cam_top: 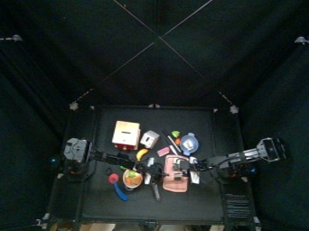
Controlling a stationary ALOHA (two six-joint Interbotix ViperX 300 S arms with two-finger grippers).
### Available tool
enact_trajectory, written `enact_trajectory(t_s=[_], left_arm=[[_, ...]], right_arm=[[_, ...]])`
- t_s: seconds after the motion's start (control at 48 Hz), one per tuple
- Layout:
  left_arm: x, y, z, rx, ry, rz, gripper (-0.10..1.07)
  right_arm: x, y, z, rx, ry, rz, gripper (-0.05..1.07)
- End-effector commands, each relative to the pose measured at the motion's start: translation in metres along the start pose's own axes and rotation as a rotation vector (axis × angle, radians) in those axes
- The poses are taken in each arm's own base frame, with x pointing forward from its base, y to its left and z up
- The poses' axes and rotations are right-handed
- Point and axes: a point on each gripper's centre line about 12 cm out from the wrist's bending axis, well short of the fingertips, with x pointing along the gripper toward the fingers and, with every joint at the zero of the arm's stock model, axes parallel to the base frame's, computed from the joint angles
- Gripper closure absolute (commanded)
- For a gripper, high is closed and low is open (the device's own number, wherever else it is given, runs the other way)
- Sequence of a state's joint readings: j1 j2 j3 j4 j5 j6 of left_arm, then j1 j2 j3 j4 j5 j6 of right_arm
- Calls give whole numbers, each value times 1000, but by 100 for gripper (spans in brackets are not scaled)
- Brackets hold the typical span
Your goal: Cut sushi piece
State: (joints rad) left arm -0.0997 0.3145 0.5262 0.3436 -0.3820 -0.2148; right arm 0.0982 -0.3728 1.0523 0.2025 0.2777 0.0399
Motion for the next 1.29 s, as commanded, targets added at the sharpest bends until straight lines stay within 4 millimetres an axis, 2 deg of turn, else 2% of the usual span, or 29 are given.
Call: enact_trajectory(t_s=[0.0, 0.562, 0.833, 1.042, 1.271], left_arm=[[2, -12, 9, 23, -16, -22, 56], [7, -11, -4, -14, 33, -8, 56], [3, -26, 5, 5, 25, -33, 56], [3, -28, 7, 7, 19, -38, 56], [-5, -28, 23, 13, -19, -36, 56]], right_arm=[[2, -1, 1, 7, 2, -2, 72], [27, 3, -14, 12, 86, -8, 72], [24, 17, -13, 3, 82, 30, 72], [22, 20, -11, 3, 77, 40, 72], [12, 26, 6, -22, 34, 57, 72]])
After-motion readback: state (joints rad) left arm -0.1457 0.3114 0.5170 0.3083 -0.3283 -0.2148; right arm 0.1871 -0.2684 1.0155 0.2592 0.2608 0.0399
